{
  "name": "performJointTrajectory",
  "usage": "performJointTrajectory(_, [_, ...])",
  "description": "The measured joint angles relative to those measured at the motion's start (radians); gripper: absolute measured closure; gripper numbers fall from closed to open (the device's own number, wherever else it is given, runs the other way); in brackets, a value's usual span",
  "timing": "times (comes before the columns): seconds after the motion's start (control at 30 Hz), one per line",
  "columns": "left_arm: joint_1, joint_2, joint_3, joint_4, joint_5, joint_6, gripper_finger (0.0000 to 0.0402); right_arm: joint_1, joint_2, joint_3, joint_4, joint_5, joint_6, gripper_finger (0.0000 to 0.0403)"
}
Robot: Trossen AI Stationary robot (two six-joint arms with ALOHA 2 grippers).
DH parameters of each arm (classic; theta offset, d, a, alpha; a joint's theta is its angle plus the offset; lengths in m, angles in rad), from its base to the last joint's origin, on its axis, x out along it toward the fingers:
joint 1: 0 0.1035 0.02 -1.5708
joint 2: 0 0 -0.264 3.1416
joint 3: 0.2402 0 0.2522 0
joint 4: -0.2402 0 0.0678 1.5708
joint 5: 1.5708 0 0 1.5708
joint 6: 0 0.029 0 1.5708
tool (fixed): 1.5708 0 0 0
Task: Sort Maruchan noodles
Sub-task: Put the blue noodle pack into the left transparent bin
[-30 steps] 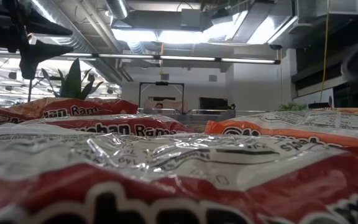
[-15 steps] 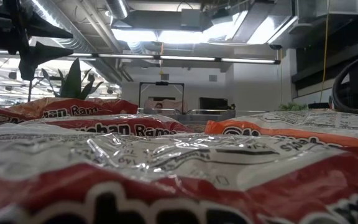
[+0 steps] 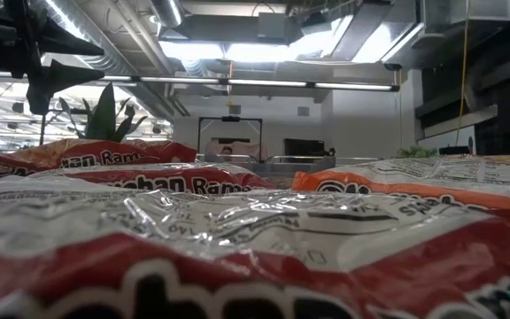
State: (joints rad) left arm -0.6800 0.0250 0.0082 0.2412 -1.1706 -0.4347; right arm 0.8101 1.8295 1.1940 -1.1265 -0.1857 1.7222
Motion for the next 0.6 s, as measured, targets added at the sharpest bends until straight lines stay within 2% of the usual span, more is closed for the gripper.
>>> performJointTrajectory(0.3, [0.0, 0.0, 0.0, -0.003, 0.0, 0.0, 0.0234, -0.134, -0.099, 0.092, -0.028, 0.176, -0.087, 0.0403])
performJointTrajectory(0.6, [0.0, 0.0, 0.0, -0.003, 0.0, 0.0, 0.0234, -0.378, -0.158, 0.16, -0.022, 0.344, -0.402, 0.0403])
